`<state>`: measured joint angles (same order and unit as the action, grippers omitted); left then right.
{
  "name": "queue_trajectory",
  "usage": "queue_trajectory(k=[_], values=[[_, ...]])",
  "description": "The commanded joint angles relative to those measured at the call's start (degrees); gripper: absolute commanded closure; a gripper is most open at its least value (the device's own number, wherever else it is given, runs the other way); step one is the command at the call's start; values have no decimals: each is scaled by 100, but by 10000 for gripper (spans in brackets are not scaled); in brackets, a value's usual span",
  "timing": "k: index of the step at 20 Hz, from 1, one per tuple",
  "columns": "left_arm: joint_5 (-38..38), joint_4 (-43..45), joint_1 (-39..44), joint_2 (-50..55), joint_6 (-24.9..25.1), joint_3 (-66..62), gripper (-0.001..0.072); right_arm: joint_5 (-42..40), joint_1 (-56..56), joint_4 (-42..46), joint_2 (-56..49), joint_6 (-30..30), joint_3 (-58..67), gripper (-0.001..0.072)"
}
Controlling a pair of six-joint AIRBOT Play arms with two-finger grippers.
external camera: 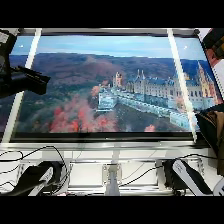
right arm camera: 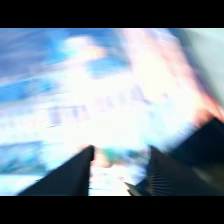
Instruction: Fold the clothes and pants, and hang the long-sleeved shirts on hangers.
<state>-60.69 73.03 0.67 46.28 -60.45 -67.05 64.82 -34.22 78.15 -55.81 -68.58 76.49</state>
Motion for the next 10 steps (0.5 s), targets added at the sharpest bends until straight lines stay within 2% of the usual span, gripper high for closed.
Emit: queue_trajectory(k=[1, 2, 3, 4, 7, 10], values=[[2, 0, -7, -4, 0, 2, 347, 232, 1803, 483, -9, 282, 4, 460], [2, 0, -4, -4, 0, 2, 346, 293, 2087, 752, -9, 282, 4, 552], [2, 2, -7, -4, 0, 2, 347, 326, 2251, 1038, -9, 256, 4, 682], [2, 2, -4, -4, 0, 2, 346, 323, 2304, 1325, -9, 24, 4, 680], [2, 0, -4, -4, 0, 2, 347, 356, 2179, 2026, -9, -1189, 4, 680], [2, 0, -4, -4, 0, 2, 347, 376, 2065, 1950, -9, -1244, 4, 680]])
